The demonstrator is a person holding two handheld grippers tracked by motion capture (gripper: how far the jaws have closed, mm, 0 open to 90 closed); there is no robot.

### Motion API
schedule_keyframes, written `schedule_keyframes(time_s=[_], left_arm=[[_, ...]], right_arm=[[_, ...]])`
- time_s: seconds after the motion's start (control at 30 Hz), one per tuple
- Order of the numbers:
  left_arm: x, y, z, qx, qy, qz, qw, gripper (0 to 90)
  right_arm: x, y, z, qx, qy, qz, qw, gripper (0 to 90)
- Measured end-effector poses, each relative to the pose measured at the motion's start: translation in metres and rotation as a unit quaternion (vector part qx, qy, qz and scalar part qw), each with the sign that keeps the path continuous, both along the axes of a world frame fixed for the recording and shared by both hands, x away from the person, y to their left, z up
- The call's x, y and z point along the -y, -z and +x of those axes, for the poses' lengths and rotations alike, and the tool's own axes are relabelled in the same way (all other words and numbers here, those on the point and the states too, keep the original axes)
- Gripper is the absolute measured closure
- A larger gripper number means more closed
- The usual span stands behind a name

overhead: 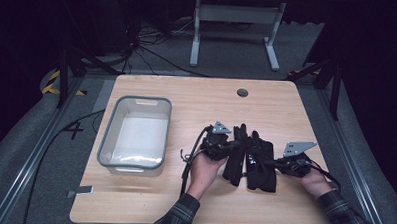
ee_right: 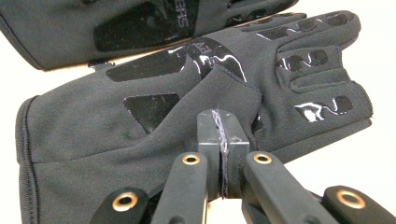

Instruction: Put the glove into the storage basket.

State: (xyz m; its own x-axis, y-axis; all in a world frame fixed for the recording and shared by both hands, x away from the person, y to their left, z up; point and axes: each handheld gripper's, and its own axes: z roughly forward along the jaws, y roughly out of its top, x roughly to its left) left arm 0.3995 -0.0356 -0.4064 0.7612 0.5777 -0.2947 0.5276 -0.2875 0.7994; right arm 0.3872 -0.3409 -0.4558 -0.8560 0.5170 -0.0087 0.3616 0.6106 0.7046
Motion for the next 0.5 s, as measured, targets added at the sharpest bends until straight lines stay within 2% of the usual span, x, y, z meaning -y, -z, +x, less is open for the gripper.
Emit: schedule_keyframes(time_s=[0.5], left_arm=[[0.012,-0.003,0.002,-0.002,0.021,-0.018,0.9996,87.8]], right_arm=[[-0.004,0.0,0.0,-0.001,-0.005,0.002,1.0,89.9]])
